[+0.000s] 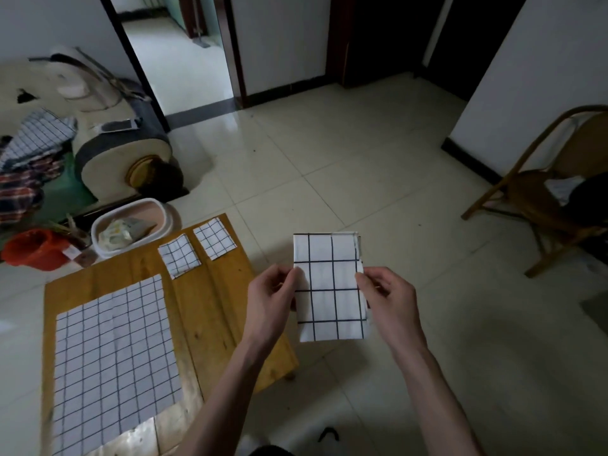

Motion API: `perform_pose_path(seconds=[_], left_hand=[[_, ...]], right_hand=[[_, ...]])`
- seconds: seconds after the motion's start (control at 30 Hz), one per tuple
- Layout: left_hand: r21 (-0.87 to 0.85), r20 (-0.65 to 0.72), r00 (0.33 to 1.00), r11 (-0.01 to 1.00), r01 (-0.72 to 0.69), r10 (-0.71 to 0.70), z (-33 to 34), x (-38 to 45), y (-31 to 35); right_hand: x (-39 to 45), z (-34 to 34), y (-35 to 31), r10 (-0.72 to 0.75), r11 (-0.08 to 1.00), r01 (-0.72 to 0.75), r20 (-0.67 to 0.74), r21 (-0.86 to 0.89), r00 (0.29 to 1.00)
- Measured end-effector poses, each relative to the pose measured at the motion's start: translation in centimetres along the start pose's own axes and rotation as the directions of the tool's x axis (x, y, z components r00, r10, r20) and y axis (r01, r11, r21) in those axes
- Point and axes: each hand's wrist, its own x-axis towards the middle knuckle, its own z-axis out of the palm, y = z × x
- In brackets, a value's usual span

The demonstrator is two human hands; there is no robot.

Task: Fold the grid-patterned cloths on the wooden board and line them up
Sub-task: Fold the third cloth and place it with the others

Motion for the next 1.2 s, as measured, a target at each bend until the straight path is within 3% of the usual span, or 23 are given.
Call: perform_pose_path(seconds=[0.3,0.57,1.2], left_hand=[[-0.008,0.031,0.999,1.000,-0.025,0.026,6.9,4.6,1.9],[-0.041,0.001,1.000,0.999,-0.029,0.029,12.3,13.1,3.1],[-0.058,-0.177,0.983,0.997,0.042,-0.051,16.9,36.7,6.9]], right_hand=[[6.6,-5.4,0.6,0.039,0.998,-0.038,-0.024,0.050,0.999],[16.4,-7.1,-0.7,-0.029,1.000,0.029,-0.026,0.011,0.999],[43.2,-3.4,-6.9,-0.074,0.997,0.079,0.150,-0.026,0.986]])
